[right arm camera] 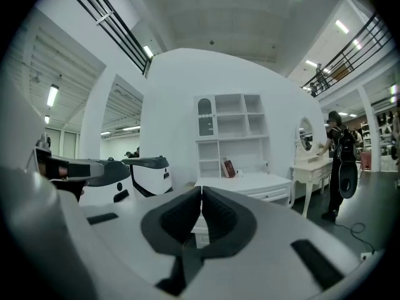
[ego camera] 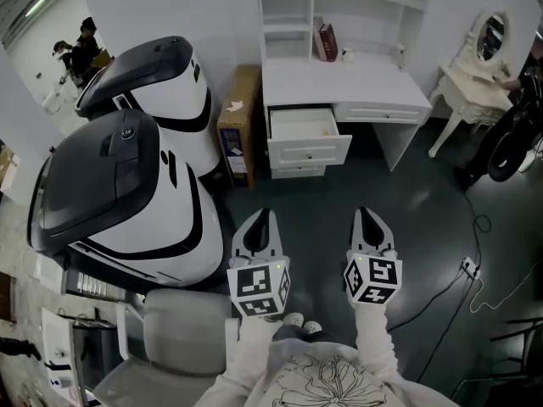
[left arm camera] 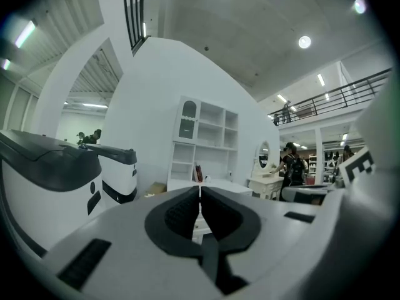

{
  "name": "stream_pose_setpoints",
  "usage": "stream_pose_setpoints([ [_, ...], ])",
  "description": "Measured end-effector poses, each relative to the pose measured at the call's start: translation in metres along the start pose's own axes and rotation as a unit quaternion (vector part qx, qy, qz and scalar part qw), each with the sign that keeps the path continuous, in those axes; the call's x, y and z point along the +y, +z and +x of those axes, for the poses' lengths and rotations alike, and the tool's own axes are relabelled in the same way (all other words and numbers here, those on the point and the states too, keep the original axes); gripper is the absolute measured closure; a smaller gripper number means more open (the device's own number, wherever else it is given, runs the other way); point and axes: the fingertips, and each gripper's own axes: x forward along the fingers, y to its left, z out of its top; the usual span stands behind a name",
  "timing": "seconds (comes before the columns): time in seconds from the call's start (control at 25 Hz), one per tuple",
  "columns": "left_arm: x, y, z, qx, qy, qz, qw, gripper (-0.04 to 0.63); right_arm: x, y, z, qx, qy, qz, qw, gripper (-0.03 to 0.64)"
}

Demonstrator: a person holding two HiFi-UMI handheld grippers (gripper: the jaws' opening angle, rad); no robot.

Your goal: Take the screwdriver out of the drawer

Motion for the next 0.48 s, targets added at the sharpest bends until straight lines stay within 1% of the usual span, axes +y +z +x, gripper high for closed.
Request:
stream_pose_setpoints([
  [0.2,0.011,-0.004,0.014,0.003,-0.009,0.0,1.0,0.584,0.007,-0.008,0.014,0.004,-0.004,0.004,1.0,0.611],
  [0.48,0.023,-0.015,0.032,0.02,-0.015,-0.004,0.9997,0.584,0.016,-0.022,0.03,0.024,-0.005,0.004,1.0,0.611],
])
